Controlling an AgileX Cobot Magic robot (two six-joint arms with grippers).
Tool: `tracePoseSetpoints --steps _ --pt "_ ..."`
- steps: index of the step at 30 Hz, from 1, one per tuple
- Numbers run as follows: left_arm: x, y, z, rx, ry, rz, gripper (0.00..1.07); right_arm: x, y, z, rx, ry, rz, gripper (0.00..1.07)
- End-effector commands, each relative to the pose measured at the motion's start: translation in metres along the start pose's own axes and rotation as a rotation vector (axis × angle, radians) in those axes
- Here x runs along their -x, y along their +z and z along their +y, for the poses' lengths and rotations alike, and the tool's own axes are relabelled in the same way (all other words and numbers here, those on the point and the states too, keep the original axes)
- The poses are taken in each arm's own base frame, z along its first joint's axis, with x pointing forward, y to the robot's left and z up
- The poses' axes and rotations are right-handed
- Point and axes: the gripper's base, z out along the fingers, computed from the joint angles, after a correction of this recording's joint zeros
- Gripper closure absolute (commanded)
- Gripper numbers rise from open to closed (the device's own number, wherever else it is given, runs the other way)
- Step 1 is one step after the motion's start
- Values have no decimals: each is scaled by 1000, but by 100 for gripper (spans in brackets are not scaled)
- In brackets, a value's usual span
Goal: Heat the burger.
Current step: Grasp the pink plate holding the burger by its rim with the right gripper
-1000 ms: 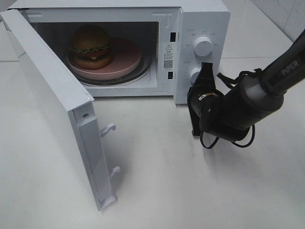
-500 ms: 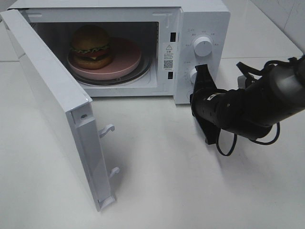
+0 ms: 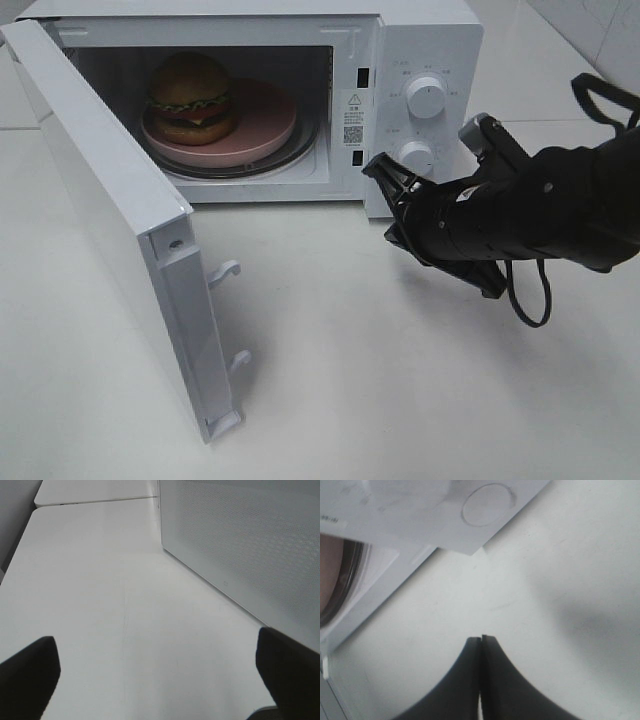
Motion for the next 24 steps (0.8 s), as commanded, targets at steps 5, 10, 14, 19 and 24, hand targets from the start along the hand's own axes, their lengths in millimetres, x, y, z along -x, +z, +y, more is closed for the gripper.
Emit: tracePoseSetpoints --steps 5,10,14,19,24 --pt "0 0 0 -1 -2 -16 6 -7 -33 7 24 -442 194 104" --pt "0 0 0 -1 -2 -16 6 -11 -62 5 17 -769 334 103" --pt "0 0 0 -1 -2 -16 6 -10 -80 1 -14 -901 388 103" --pt "0 0 0 -1 -2 -16 6 -6 -109 -6 -73 -1025 442 100" --pt "0 0 0 -1 -2 -16 6 2 -144 -8 -82 -1087 409 81"
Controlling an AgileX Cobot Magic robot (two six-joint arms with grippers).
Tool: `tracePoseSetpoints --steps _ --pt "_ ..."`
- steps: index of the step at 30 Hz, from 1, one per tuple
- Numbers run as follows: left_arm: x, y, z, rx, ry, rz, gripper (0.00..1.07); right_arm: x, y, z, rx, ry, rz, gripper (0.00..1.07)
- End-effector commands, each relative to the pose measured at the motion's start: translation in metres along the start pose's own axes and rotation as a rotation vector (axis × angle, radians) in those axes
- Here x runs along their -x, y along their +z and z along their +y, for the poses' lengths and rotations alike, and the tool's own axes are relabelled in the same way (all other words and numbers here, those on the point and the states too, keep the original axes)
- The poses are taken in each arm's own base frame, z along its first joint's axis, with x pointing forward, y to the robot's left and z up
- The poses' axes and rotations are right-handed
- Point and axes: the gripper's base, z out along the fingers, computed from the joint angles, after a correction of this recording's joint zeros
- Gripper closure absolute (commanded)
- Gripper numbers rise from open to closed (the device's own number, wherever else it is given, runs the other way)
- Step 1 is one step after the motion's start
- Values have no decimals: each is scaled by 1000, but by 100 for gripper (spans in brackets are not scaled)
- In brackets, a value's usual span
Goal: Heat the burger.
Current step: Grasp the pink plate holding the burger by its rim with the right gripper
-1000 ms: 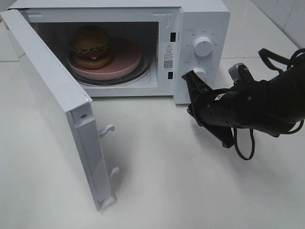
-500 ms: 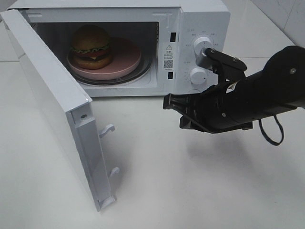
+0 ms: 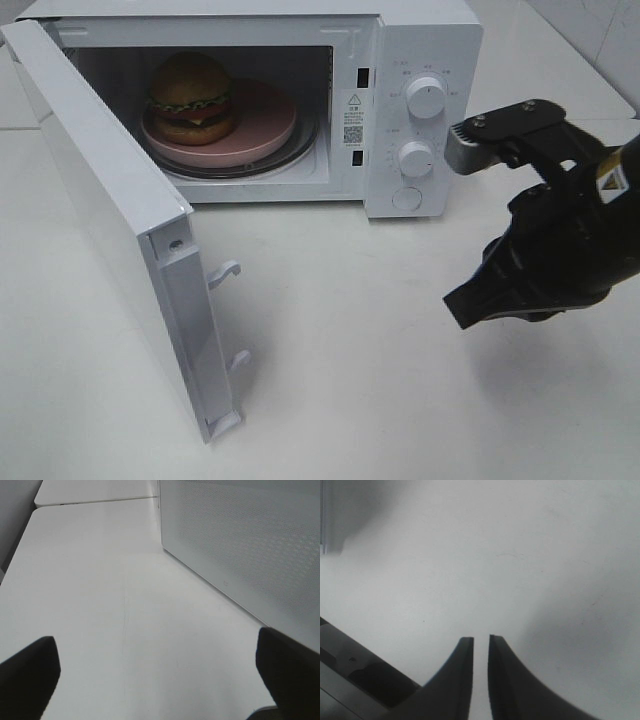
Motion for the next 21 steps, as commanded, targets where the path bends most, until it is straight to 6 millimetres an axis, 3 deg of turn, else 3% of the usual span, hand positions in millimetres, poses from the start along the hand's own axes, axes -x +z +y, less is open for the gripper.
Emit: tracePoseSetpoints --steps 1,2,3,4,5,6,7,8,14,21 --pt "0 0 0 -1 -2 -16 6 -7 -15 -3 -22 -34 -1 81" --pt "0 0 0 -1 -2 -16 6 -11 -25 -3 -32 -47 -16 65" --pt "0 0 0 -1 -2 -16 6 -13 -31 -4 -40 -56 -23 56" --pt "0 0 0 -1 -2 -16 6 -13 -31 -4 -40 -56 -23 56" --pt "0 0 0 -1 -2 -16 6 -19 -41 -5 -53 -68 -30 34" --pt "0 0 0 -1 -2 -16 6 -19 -41 -5 -53 -68 -30 34" --pt "0 0 0 -1 -2 -16 6 -25 -49 -5 -59 -72 -22 14" --pt "0 0 0 -1 -2 -16 6 -27 -53 -5 -61 -73 -16 8" --pt "0 0 0 -1 -2 -16 6 -45 -70 -5 -62 -65 40 7" --pt "0 0 0 -1 -2 -16 6 -79 -104 -6 -63 -37 -7 17"
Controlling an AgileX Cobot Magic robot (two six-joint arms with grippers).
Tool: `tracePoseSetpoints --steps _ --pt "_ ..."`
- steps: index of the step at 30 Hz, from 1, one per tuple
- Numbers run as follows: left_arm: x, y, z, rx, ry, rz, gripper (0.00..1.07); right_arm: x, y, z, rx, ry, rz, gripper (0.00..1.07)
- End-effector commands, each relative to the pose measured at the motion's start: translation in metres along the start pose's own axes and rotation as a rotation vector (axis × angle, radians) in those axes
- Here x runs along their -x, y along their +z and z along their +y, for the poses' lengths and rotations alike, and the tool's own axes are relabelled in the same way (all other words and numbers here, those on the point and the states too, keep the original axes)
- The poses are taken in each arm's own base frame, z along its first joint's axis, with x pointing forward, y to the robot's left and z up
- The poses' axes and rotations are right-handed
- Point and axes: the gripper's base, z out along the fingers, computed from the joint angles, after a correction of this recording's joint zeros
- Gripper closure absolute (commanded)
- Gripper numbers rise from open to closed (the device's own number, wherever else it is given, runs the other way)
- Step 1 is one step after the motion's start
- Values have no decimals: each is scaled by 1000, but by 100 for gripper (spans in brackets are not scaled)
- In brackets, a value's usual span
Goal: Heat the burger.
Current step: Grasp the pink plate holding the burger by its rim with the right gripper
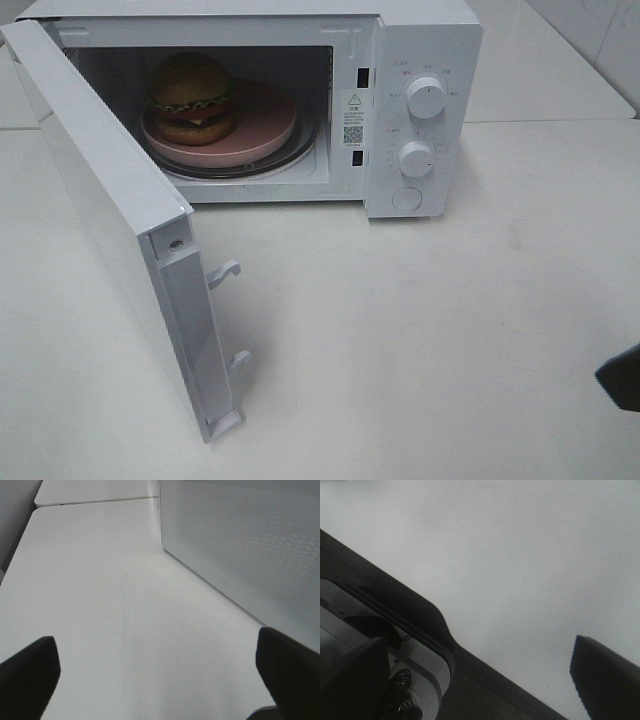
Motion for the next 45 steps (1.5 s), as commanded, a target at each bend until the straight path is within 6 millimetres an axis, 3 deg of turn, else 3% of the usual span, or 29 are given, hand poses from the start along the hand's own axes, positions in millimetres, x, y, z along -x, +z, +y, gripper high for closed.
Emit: tracePoseSetpoints --steps 1,2,7,15,25,31,45 --pt "0 0 0 -1 -2 -16 6 -25 -15 -1 -9 17 -55 19" --pt "0 0 0 -1 -2 -16 6 -25 -15 -1 -9 17 -55 19" --pt "0 0 0 -1 -2 -16 6 -62 -18 -2 -18 29 -104 21" --pt "0 0 0 -1 -2 -16 6 -85 -20 -7 -69 152 -161 23" --pt "0 0 0 -1 -2 -16 6 -125 -41 -6 -260 272 -477 32" --pt "0 0 0 -1 -2 -16 6 -140 -46 1 -312 300 -591 33" --pt "0 0 0 0 -3 -15 6 -141 -47 1 -317 293 -598 33"
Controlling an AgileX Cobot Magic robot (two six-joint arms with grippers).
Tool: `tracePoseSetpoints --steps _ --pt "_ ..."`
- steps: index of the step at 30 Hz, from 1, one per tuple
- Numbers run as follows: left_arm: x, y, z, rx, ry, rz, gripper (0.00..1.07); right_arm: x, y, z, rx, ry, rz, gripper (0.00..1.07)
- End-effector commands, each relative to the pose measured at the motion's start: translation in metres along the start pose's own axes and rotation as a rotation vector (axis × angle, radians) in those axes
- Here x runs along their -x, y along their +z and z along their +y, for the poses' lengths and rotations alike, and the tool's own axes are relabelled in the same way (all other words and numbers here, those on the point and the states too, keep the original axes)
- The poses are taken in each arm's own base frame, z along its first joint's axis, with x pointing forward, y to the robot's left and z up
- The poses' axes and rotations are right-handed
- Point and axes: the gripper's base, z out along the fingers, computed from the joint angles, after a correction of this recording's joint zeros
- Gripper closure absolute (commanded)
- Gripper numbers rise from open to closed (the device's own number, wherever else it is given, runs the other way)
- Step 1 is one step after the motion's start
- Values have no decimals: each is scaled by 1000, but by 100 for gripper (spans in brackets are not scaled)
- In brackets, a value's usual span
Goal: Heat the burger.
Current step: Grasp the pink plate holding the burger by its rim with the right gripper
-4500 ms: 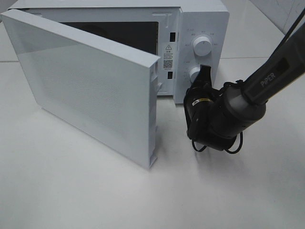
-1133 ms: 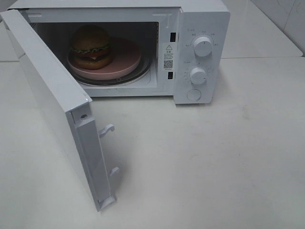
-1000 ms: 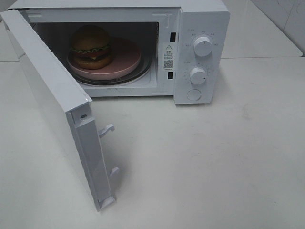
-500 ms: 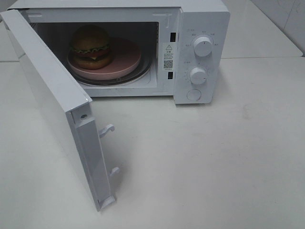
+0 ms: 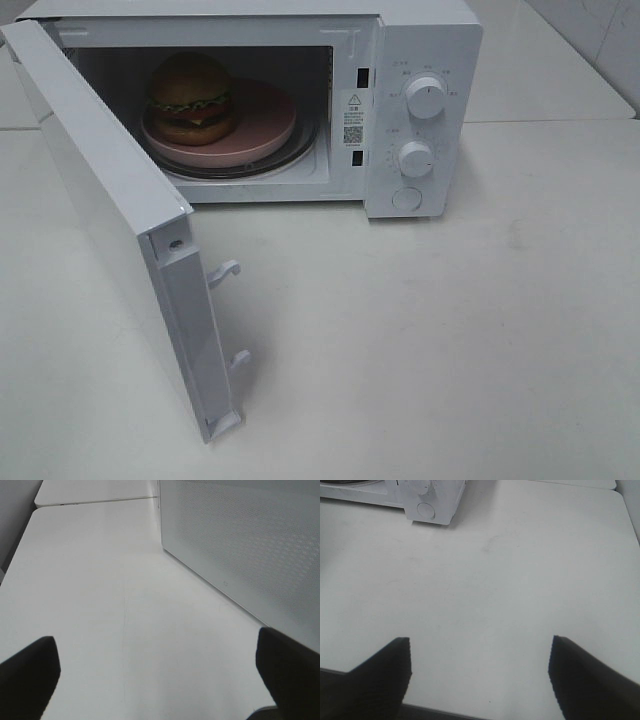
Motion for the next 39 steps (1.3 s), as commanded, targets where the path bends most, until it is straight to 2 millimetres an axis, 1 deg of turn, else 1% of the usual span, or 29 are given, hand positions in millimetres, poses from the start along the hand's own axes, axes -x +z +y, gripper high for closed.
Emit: tracePoseSetpoints --steps 1,19,23,29,32,34,36,37,39 --pt "0 0 0 0 -3 -15 6 -3 -2 -1 -13 -6 -33 33" --pt "0 0 0 0 -3 -15 6 -3 -2 0 -11 -4 -36 34" --pt "0 0 0 0 -3 -15 6 2 -2 0 -11 1 -86 34" --pt "0 0 0 0 -3 -15 6 4 -2 0 -7 14 -105 34" --pt "0 0 0 0 -3 -15 6 9 -2 0 -8 16 -134 34" --pt "0 0 0 0 -3 -15 6 18 5 0 -5 13 -101 34" --pt "0 0 0 0 -3 -15 6 20 8 1 -5 11 -89 34" --pt "0 0 0 0 -3 -15 6 26 14 1 -4 8 -56 34" --pt "0 0 0 0 -3 -15 6 29 18 1 -4 6 -42 34"
